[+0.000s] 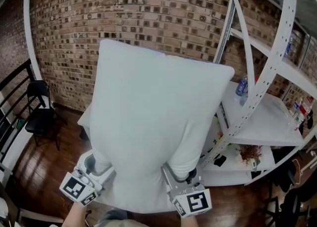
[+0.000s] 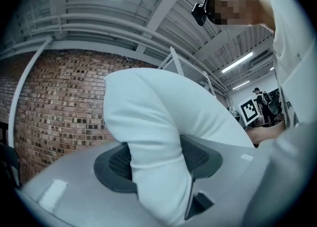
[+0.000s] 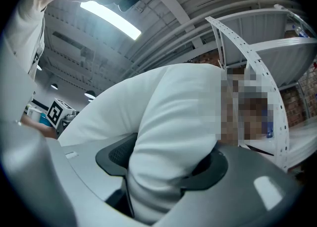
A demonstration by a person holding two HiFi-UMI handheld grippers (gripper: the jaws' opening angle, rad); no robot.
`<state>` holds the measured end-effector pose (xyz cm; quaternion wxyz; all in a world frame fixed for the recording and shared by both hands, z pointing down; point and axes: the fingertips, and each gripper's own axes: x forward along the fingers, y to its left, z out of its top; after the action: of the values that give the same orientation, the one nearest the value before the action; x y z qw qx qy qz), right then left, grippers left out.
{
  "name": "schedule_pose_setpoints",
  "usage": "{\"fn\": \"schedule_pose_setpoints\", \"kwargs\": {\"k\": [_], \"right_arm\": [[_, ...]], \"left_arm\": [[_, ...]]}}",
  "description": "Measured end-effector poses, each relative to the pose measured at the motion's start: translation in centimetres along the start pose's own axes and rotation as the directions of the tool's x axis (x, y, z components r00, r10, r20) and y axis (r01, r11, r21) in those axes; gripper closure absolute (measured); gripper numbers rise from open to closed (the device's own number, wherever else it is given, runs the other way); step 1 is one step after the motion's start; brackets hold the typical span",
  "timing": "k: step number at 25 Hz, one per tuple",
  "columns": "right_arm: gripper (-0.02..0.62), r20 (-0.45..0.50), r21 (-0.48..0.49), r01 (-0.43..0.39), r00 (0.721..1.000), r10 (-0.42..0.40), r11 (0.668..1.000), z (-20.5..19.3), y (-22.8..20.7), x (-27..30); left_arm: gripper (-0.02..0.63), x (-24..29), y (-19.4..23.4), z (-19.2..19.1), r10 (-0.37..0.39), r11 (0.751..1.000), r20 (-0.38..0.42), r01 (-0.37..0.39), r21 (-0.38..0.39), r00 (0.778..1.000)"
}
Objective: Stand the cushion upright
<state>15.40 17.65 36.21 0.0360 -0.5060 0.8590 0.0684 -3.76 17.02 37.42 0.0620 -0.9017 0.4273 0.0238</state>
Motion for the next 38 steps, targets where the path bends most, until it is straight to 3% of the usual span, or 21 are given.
{"fn": "schedule_pose_setpoints", "kwargs": {"k": [11, 30, 38], "right_arm": [[0.310, -0.030, -0.012, 0.023, 0.999, -0.023, 1.000, -2.0, -1.6, 9.4], [0.310, -0.063, -0.058, 0.132, 0.989, -0.136, 0.990, -3.5, -2.0, 21.2], [0.310, -0.058, -0.056, 0.170, 0.983, -0.173, 0.984, -4.2, -1.6, 23.5]], "left_arm": [[0.337, 5.3, 8.4, -2.4, -0.025, 0.999, -0.004, 0.025, -0.036, 1.000], [0.337, 11.8, 20.2, -4.7, -0.141, 0.987, 0.019, 0.142, -0.073, 0.990], [0.337, 12.8, 22.9, -5.3, -0.184, 0.980, 0.028, 0.186, -0.068, 0.983]]}}
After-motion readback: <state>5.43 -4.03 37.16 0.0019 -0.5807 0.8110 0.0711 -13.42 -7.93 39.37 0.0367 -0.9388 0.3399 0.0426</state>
